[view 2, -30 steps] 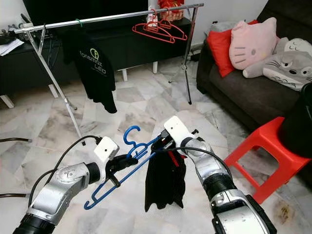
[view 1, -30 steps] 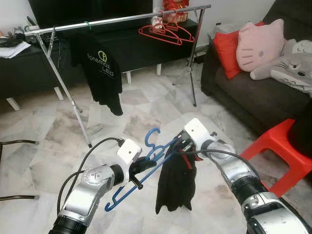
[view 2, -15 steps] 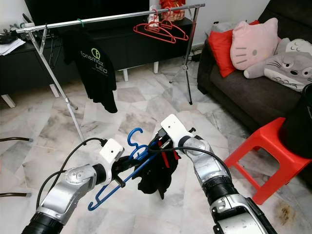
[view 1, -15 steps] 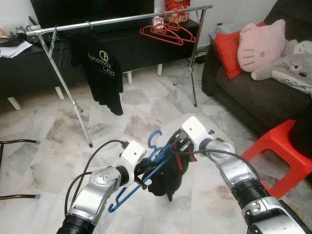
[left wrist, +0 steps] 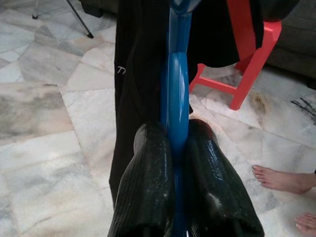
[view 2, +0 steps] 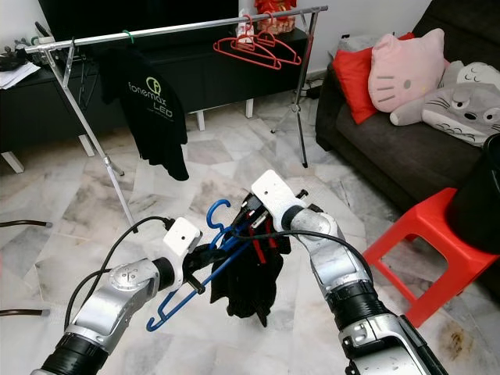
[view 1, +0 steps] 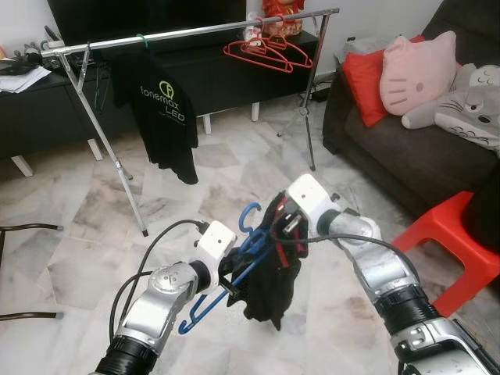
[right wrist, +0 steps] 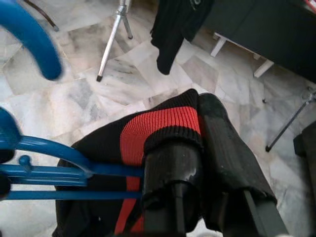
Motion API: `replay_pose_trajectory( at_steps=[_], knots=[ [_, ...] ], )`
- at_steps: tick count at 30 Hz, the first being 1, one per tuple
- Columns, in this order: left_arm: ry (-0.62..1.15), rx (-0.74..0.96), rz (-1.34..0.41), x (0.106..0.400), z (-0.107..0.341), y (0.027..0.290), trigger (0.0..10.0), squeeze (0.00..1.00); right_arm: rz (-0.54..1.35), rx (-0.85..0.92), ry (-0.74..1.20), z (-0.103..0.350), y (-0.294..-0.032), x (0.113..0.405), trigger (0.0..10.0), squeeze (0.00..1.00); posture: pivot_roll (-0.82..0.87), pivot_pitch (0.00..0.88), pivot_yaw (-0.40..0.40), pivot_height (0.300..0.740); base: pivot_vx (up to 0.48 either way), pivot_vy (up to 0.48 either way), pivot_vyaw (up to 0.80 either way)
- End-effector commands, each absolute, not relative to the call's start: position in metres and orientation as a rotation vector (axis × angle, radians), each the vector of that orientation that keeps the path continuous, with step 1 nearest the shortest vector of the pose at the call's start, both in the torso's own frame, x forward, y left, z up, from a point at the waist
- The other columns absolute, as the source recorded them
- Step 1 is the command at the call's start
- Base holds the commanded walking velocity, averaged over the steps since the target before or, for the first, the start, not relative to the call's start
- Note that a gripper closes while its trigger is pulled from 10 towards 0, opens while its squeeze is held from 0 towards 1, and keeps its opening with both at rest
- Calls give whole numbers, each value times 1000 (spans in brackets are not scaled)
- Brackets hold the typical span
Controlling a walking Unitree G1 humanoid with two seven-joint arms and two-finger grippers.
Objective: Hang hanger
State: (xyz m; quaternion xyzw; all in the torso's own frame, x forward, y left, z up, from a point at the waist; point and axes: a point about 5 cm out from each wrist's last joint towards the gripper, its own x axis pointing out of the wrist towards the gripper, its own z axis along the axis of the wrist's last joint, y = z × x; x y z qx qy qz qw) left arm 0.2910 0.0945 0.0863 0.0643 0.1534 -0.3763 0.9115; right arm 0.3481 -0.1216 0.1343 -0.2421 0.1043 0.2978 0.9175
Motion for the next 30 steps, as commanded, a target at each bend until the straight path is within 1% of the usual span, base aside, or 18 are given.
replay_pose_trajectory(
  at_steps=[1, 5, 10, 13, 15, 19, 20, 22, 27, 30],
  knots=[
    [305, 134, -788, 294, 90, 92, 10000, 0, 643, -511, 178, 144, -119, 347, 10000, 0, -64, 0, -45, 740, 0, 0, 0],
    [304, 131, -790, 293, 90, 91, 10000, 0, 691, -529, 167, 149, -118, 344, 10000, 0, -67, 0, -43, 740, 0, 0, 0],
    [303, 127, -784, 294, 88, 89, 10000, 0, 837, -555, 186, 148, -111, 330, 10000, 0, -69, 0, -44, 740, 0, 0, 0],
    [296, 123, -758, 296, 89, 90, 10000, 0, 922, -556, 210, 146, -107, 320, 10000, 0, -75, 0, -45, 740, 0, 0, 0],
    [277, 126, -703, 302, 92, 95, 10000, 0, 953, -588, 239, 143, -108, 314, 10000, 0, -76, 0, -47, 740, 0, 0, 0],
    [265, 113, -660, 306, 95, 101, 10000, 0, 907, -619, 276, 137, -116, 315, 10000, 0, -77, 0, -48, 740, 0, 0, 0],
    [263, 111, -661, 306, 95, 101, 10000, 0, 855, -637, 285, 135, -122, 319, 10000, 0, -77, 0, -48, 740, 0, 0, 0],
    [261, 111, -666, 306, 96, 101, 10000, 0, 811, -648, 287, 134, -126, 322, 10000, 0, -76, 0, -49, 740, 0, 0, 0],
    [252, 102, -665, 306, 96, 101, 10000, 0, 791, -633, 292, 135, -127, 323, 10000, 0, -77, 0, -49, 740, 0, 0, 0],
    [247, 89, -695, 303, 97, 96, 10000, 0, 655, -644, 233, 141, -133, 337, 10000, 0, -74, 0, -49, 740, 0, 0, 0]
  ],
)
